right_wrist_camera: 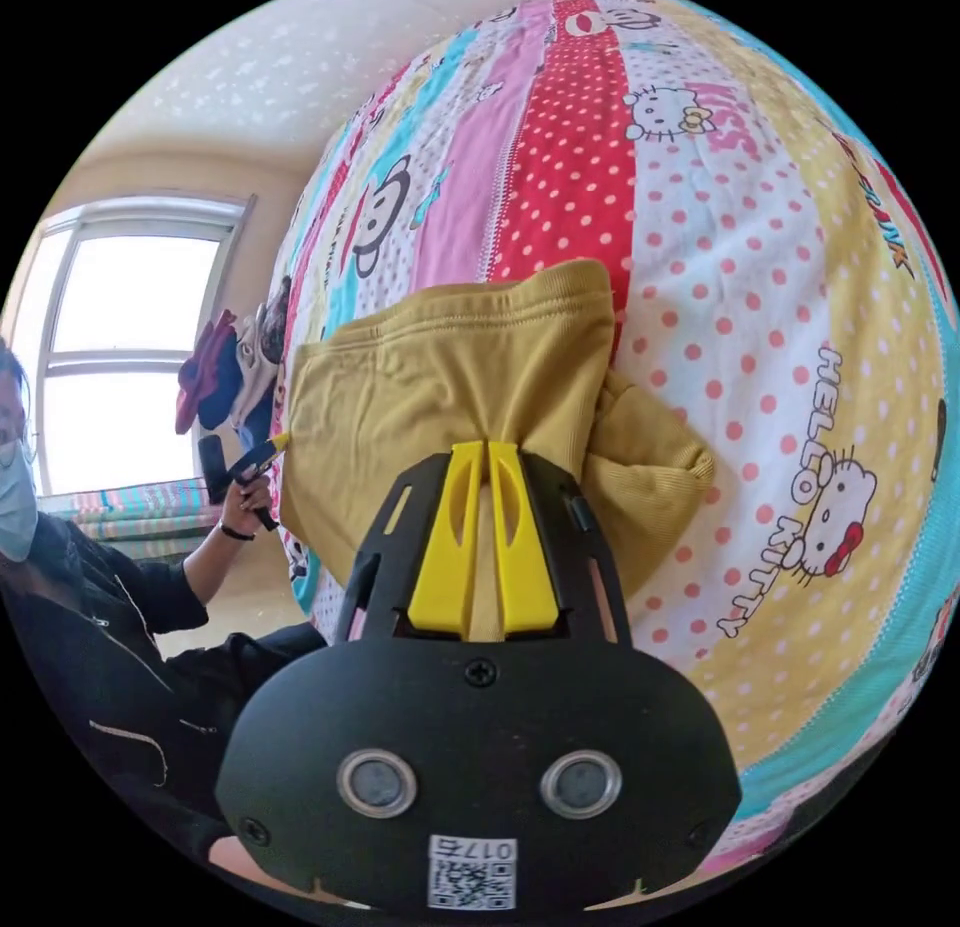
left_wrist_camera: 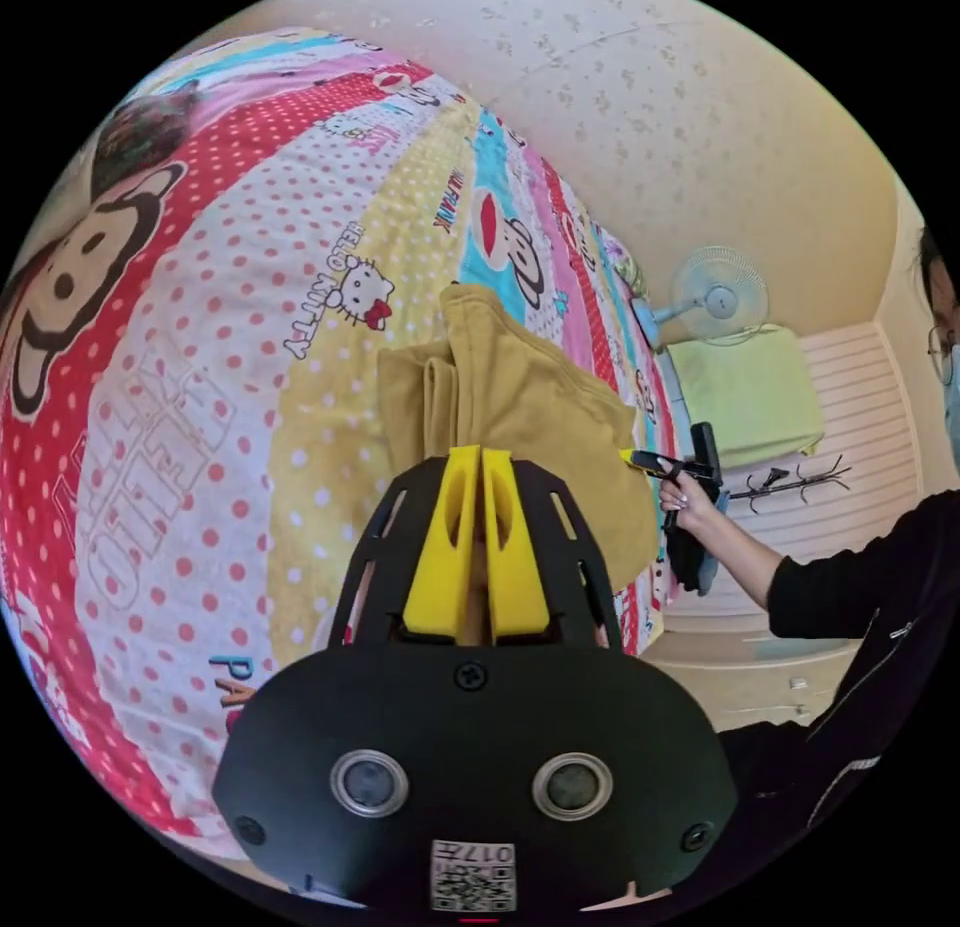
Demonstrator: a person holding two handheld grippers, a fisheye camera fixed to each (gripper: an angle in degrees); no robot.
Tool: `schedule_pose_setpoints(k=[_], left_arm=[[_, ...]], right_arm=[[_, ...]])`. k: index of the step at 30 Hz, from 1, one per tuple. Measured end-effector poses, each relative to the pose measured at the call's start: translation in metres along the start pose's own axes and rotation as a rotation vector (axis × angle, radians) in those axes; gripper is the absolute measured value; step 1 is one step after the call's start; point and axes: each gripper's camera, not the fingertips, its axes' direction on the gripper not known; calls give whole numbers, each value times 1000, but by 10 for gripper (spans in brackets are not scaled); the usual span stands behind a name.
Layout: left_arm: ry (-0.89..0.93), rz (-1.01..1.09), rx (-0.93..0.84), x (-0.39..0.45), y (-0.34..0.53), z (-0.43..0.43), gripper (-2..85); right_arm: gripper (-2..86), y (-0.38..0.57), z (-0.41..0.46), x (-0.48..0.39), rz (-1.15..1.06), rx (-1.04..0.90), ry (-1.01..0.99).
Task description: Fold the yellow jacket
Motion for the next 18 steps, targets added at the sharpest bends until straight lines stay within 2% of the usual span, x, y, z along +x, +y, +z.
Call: schedule_pose_setpoints(k=[4,10,18], left_arm=[[53,-72,21,4,31,-48,104],[62,-142,-103,5,77,-52,110],[159,-122,-38,-18,56,-51,125]], right_arm=[[75,-8,-23,-44,-34,15,44],[78,-22,-26,-115,-58,55,-66],[103,-61,4,-214,-95,32,-154]])
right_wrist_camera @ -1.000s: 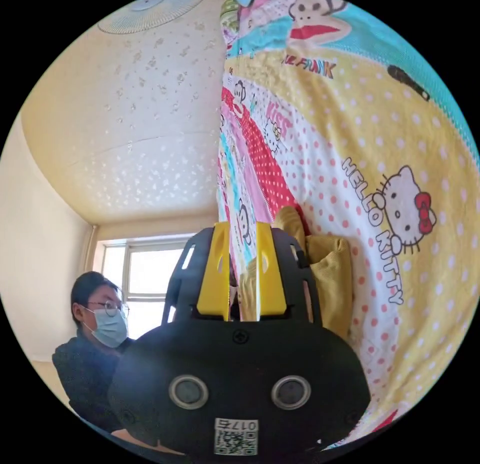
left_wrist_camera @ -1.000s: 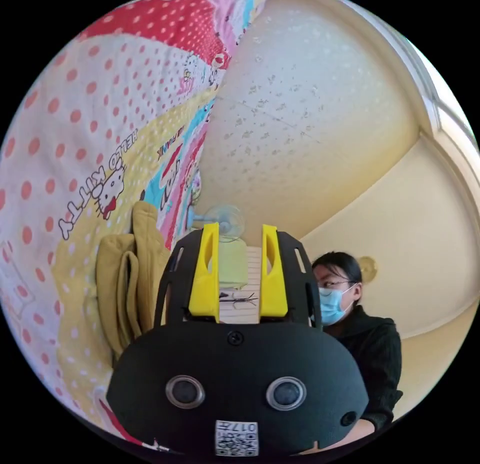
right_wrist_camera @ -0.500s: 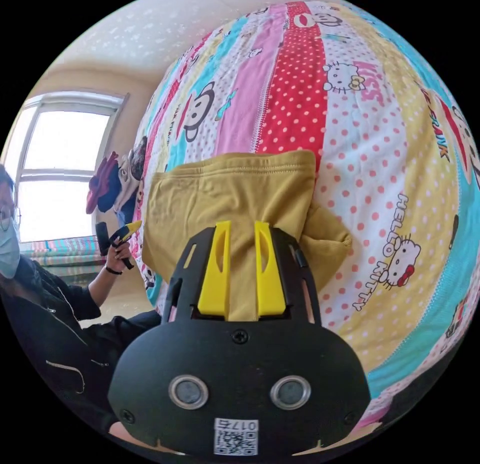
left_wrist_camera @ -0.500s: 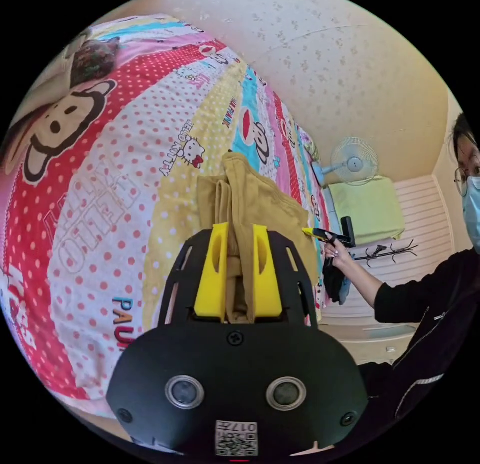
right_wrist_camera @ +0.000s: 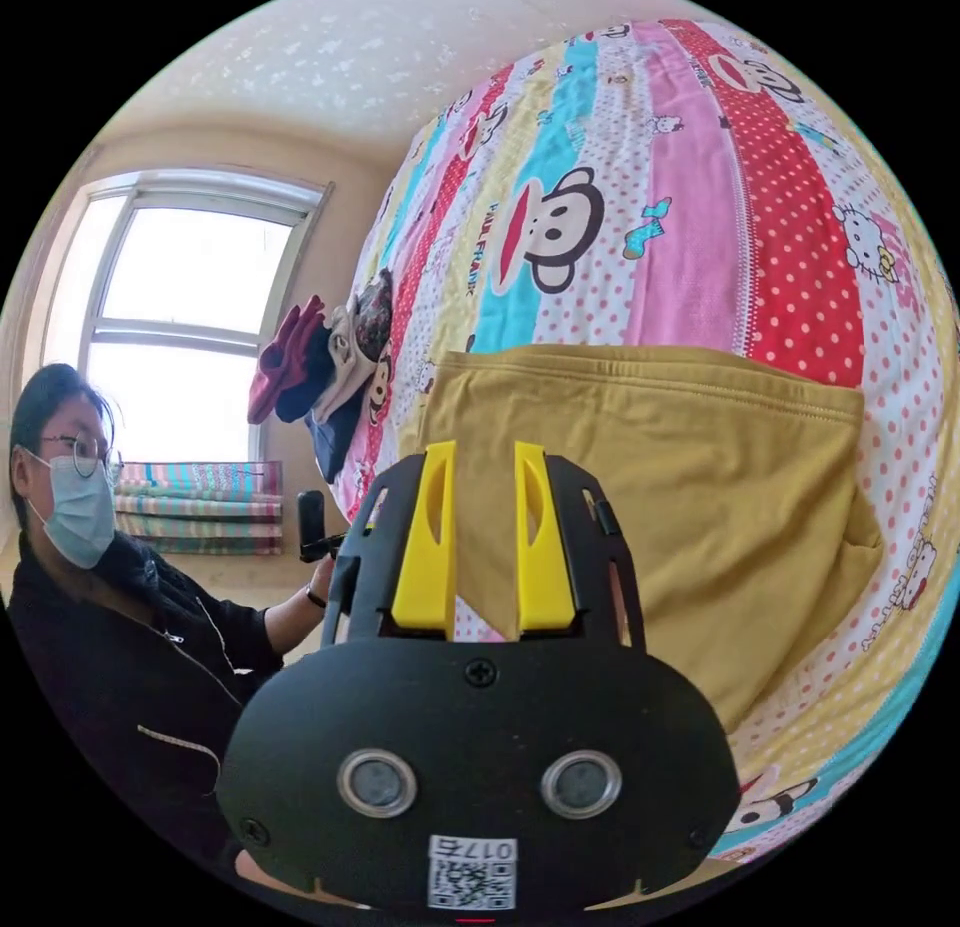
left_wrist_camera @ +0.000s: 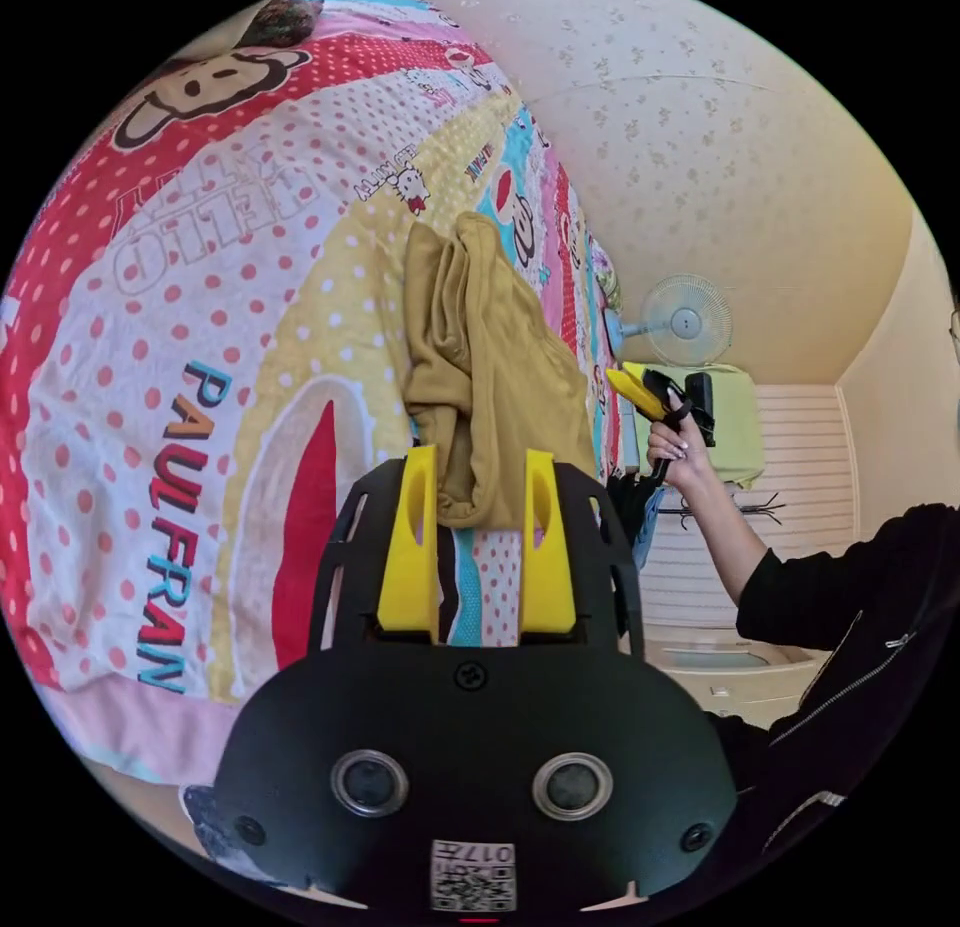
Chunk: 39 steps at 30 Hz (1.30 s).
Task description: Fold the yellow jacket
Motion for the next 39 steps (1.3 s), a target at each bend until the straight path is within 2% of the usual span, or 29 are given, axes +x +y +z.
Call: schedule_pose_setpoints(k=[4,7,10,16,21,27,34,36,39], left_arm=[[-60,41,-55,-7,-21,-8,126],[-93,61,-79,-15,-32,-17,125],[-35,26,-75,-27,-43,-31,125],[69,-15,-158,-41,-73,-52,67],[56,63,-135,-23,-91,-87,61],[98,51,-90,-20,-109,-133,63],[140,45,-59,-11,-130,-189,43],[154,67,-44,-1,-135,-206,4],[215,106,-1,24,-144,-233,-3]], right_arm=[[131,-38,27,-48,9,-11,-27],[153,-78,70,-93,15,-94,67],[168,-115,130,-136,5,-216,170],[196,-155,226,-197,61,-361,465],[227,-165,266,-234,92,-393,660],[202,-164,322,-263,-7,-514,1009],[99,-154,314,-266,-126,-520,1091],[83,-150,289,-264,-153,-467,1025],[75,-142,248,-251,-153,-411,872]])
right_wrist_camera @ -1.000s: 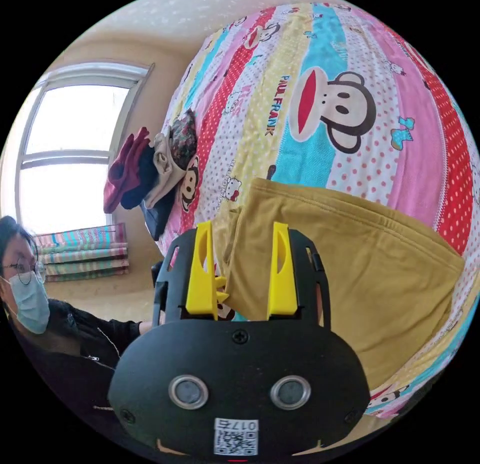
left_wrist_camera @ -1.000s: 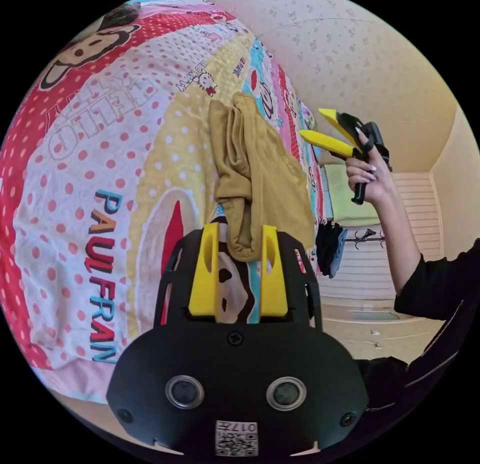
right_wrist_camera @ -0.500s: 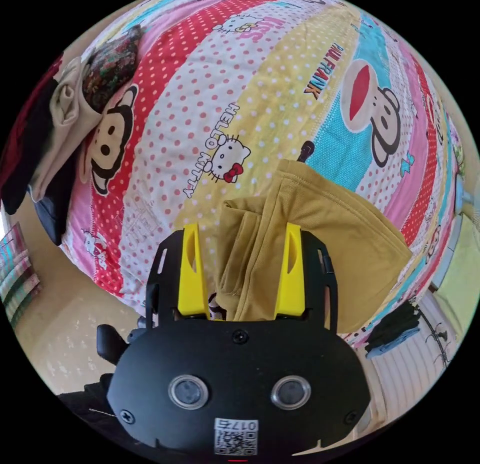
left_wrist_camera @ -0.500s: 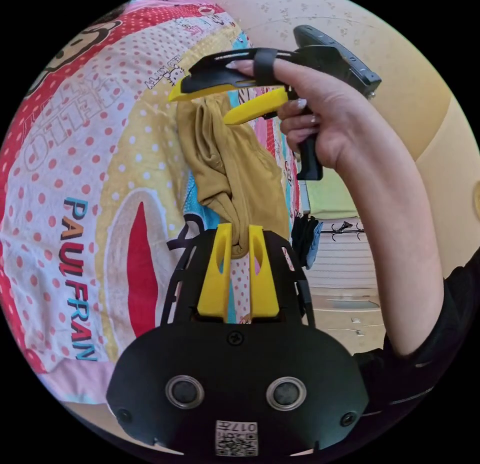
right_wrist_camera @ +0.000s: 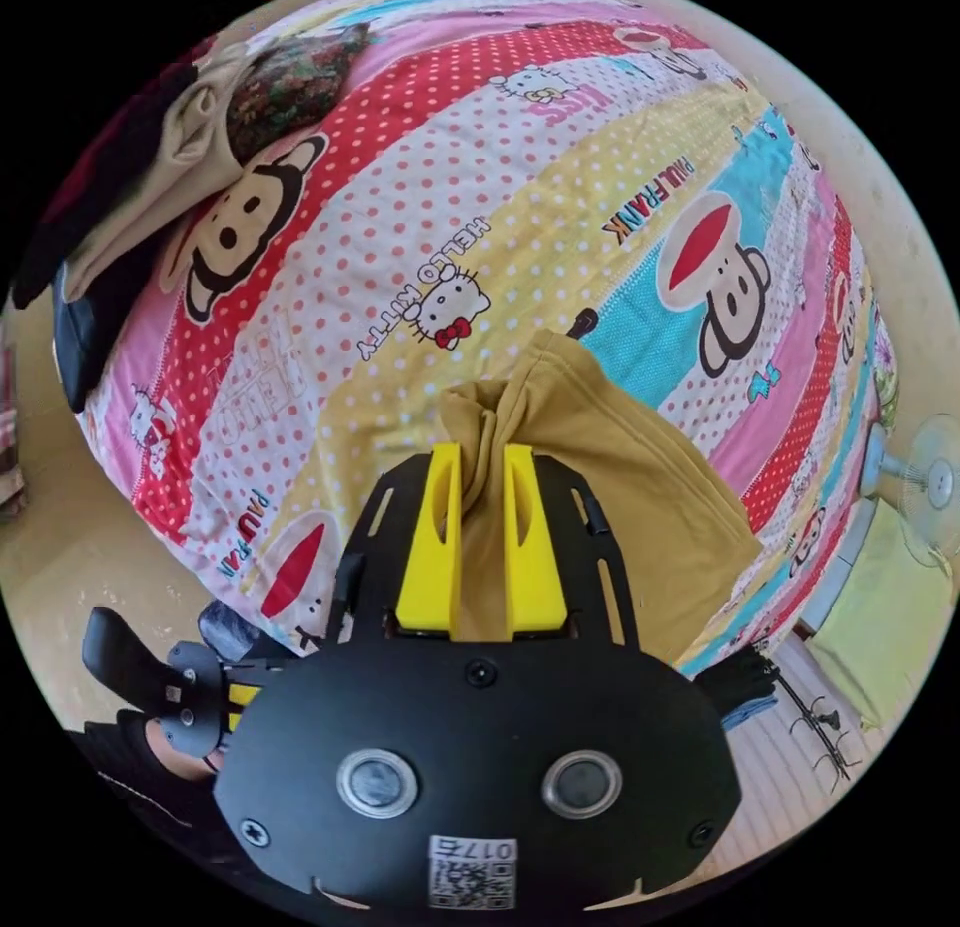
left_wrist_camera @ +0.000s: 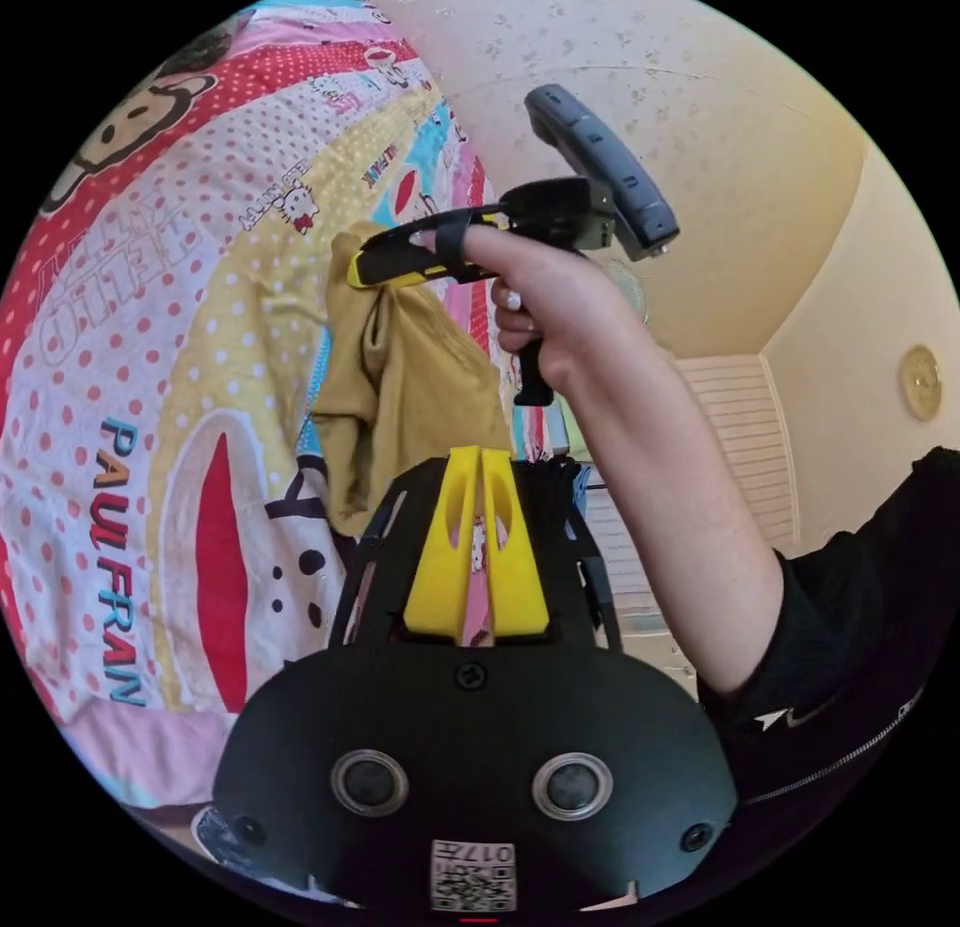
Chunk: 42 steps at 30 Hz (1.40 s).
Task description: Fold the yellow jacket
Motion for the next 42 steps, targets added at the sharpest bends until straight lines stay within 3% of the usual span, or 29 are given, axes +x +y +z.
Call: schedule_pose_setpoints(k=[5,8,12,15,18,21,25,33,38,40,42], left_arm=[[-138,106,13,64,-17,-18,48],[-326,168,119,100,-14,-38,156],[-481,235,50,130,-12,-28,180],[-512,162,-35,134,-20,-13,155],[-464,148,21,160,-26,-15,61],[-466,312,111,222,-23,-12,51],[-426,413,76,297,-27,24,49],[-546,442,12,380,-41,139,42],[-765,456,-83,390,-30,210,43],[-812,489,-63,402,-27,220,45],[-836,503,-49,420,-28,220,49]], right_arm=[[69,52,-13,81,-11,133,-274],[68,86,-6,142,9,219,-473],[67,127,11,207,21,306,-669],[67,148,24,236,-4,349,-758],[65,169,34,267,-39,388,-815],[65,202,34,314,-106,466,-873],[60,253,45,382,-140,525,-960],[56,360,178,529,116,613,-1046],[68,389,282,555,249,636,-1158],[75,403,297,565,294,733,-1285],[97,412,293,562,299,768,-1290]])
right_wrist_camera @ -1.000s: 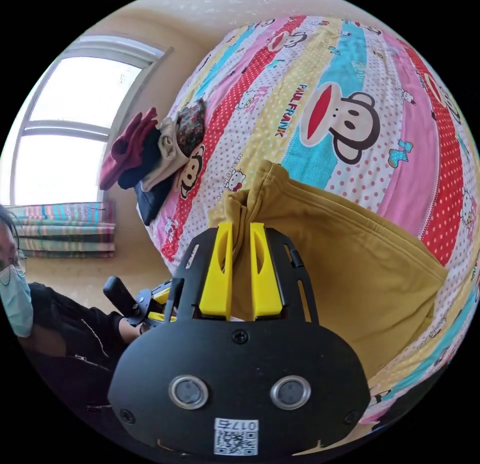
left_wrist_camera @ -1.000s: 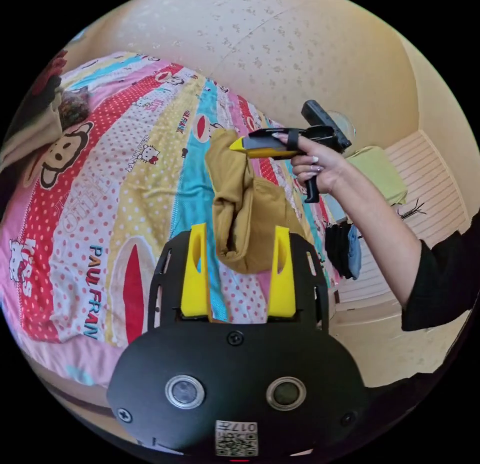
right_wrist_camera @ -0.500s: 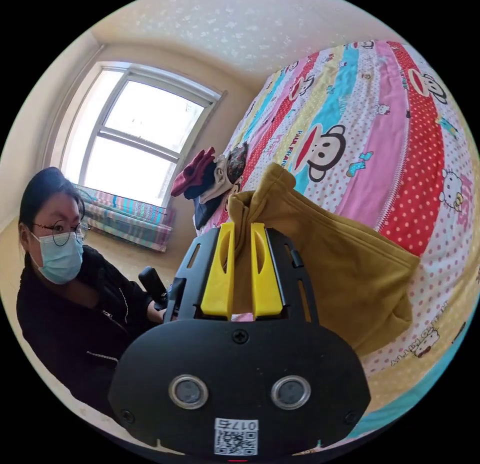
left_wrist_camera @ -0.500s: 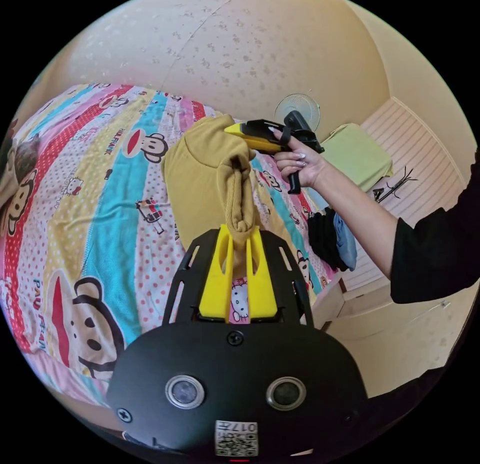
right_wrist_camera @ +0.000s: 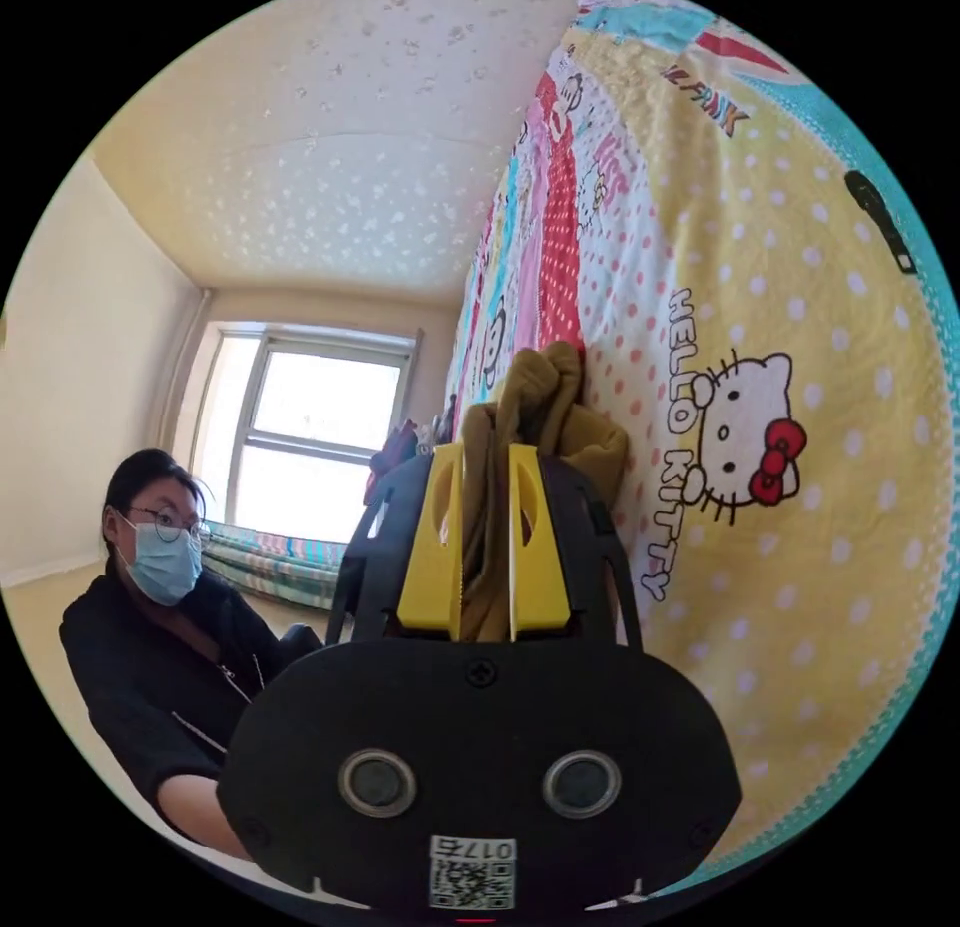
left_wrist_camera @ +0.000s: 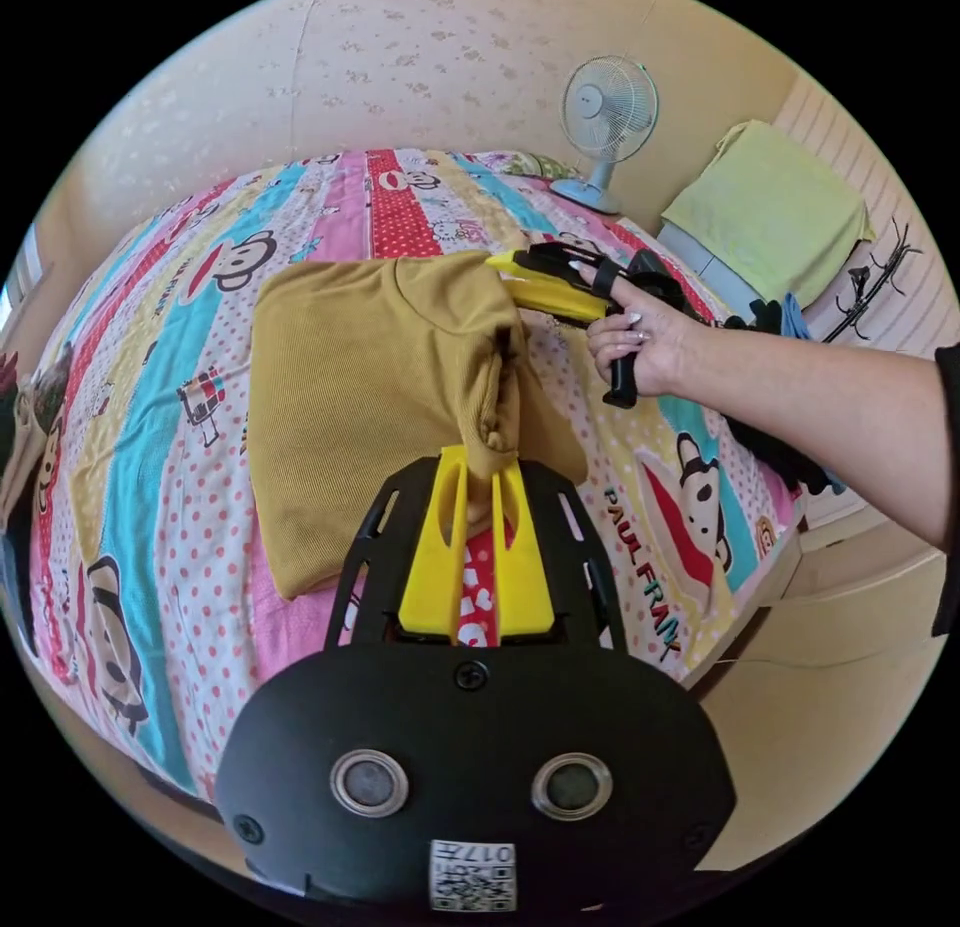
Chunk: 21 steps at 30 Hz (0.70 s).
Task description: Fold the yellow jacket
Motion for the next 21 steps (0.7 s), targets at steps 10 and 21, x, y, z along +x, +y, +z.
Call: schedule_pose_setpoints(k=[10,21], left_arm=[[-143,80,-71,45,-57,-41,54],[110,37,-149,20,-32,-38,124]], right_arm=[[73,-17,50,-68,-168,-283,304],[78,48,0,-52,-15,-44,214]])
